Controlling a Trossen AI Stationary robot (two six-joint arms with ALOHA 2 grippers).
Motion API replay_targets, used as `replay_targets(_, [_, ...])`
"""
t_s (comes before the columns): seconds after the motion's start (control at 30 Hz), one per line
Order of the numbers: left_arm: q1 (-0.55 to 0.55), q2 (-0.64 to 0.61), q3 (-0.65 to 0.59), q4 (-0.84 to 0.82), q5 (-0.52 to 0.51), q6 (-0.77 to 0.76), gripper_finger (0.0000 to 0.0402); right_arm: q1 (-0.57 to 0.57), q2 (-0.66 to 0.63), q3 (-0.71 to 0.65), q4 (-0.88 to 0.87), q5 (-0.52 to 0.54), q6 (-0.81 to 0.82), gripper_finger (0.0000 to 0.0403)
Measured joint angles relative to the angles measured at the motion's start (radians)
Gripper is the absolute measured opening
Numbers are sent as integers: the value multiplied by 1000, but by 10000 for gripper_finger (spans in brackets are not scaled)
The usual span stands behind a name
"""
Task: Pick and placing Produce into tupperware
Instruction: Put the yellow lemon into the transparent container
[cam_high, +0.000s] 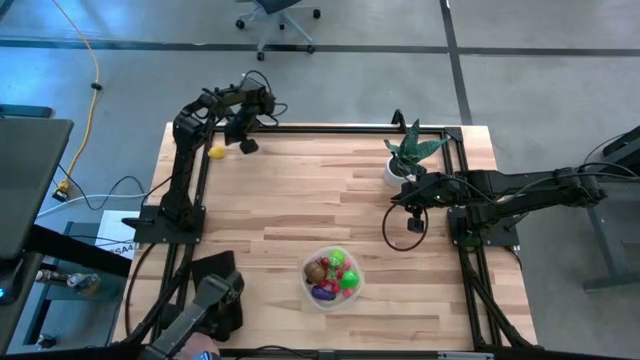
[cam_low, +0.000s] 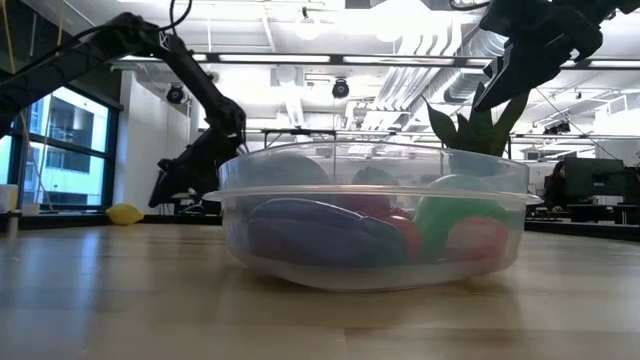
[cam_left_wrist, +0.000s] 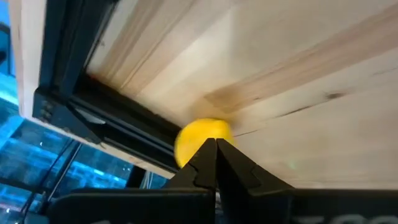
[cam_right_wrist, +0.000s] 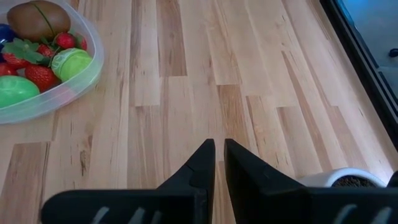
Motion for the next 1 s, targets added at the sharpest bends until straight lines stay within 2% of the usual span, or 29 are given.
replay_targets(0.13, [-4,1,-2,0,1,-30,0,-2,0,0,-14,0,0,26])
replay_targets(0.3, [-2,1,-9,0,91,-85,0,-25,-10,0,-30,-1,0,26])
replay_targets(0.43, [-2,-4,-10,1,49,-104,0,-58,-46,0,-54,0,0,26])
replay_targets(0.67, [4,-13,-2,0,54,-121,0,-88,-80,1,-58,3,0,26])
replay_targets(1.0, [3,-71,-22,1,86,-321,0,-114,-121,1,-87,7,3,26])
